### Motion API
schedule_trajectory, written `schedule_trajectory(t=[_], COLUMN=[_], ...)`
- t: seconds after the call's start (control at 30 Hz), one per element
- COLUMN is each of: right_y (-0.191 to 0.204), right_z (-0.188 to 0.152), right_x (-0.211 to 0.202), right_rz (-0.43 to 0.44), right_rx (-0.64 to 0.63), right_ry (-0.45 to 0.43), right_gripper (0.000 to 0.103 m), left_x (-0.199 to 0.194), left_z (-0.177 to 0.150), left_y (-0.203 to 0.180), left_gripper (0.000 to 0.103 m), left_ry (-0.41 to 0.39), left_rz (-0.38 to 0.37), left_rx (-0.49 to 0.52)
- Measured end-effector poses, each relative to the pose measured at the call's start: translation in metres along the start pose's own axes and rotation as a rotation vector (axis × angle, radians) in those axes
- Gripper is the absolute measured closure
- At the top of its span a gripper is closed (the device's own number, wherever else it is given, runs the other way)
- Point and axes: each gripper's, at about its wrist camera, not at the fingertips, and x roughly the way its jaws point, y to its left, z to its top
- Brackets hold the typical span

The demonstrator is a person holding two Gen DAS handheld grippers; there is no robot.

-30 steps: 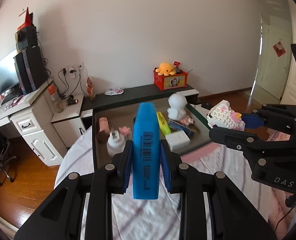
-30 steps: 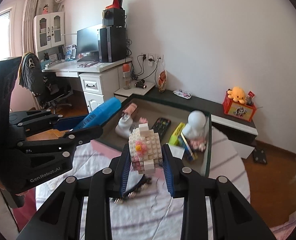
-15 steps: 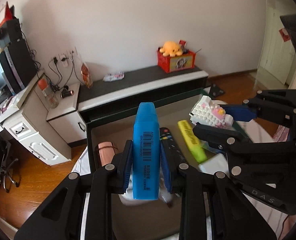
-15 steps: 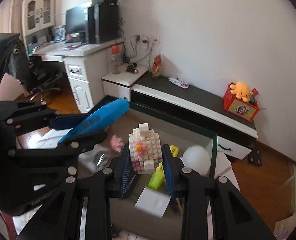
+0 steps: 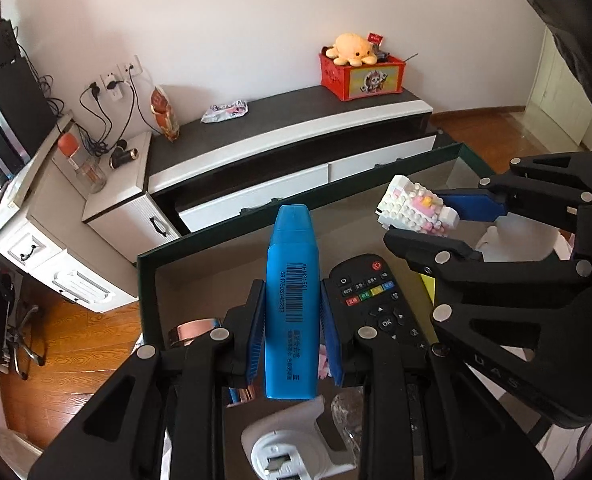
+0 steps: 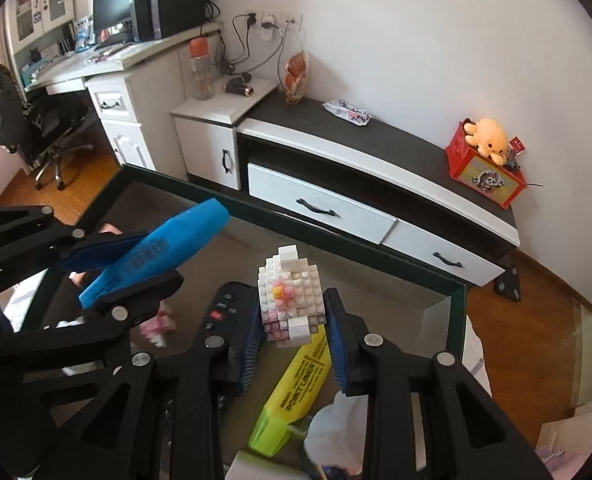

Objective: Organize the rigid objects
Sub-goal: 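Open both tools to drop the highlighter and block toy into the box, then withdraw both tools from the box back over the bed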

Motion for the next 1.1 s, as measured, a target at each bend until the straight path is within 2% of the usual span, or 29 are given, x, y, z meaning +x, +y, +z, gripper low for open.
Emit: schedule_trajectory(t=[0.4,0.57,0.77,0.8,0.83,0.9,1.0,1.03,1.1], right_y=[0.001,0.002,0.000,0.000,0.000,0.001,0.006,0.008,0.012], right_z=[0.004,0.002,-0.002,-0.003,-0.004,-0.008,-0.017,-0.021,-0.032], right_x=[0.007,0.005,-0.014,-0.019,-0.025,-0.041,-0.067,-0.076,-0.101], right_rz=[-0.011,-0.005,-0.008,-0.014,-0.014,0.006,0.003,0.002,0.010], right_rx=[0.016,0.025,0.043,0.049,0.059,0.070,0.077,0.076,0.076], right_ry=[0.001,-0.009,-0.048,-0.059,-0.073,-0.110,-0.167,-0.185,-0.240], right_gripper=[0.071,0.071,0.069,0.060,0.044,0.032,0.020,0.020,0.018], left_x=[0.012,0.007,-0.014,-0.020,-0.028,-0.044,-0.072,-0.082,-0.104], left_z=[-0.003,-0.005,-0.014,-0.016,-0.019,-0.025,-0.035,-0.040,-0.051], left_y=[0.004,0.006,0.008,0.007,0.005,0.002,-0.001,-0.002,-0.002], left_gripper=[0.076,0.074,0.041,0.030,0.020,0.013,0.007,0.002,0.000], left_ry=[0.025,0.006,-0.035,-0.050,-0.072,-0.114,-0.185,-0.208,-0.252], left_rz=[0.020,0.022,0.053,0.058,0.065,0.093,0.120,0.126,0.141], left_rx=[-0.029,-0.044,-0.068,-0.066,-0.069,-0.074,-0.088,-0.096,-0.118])
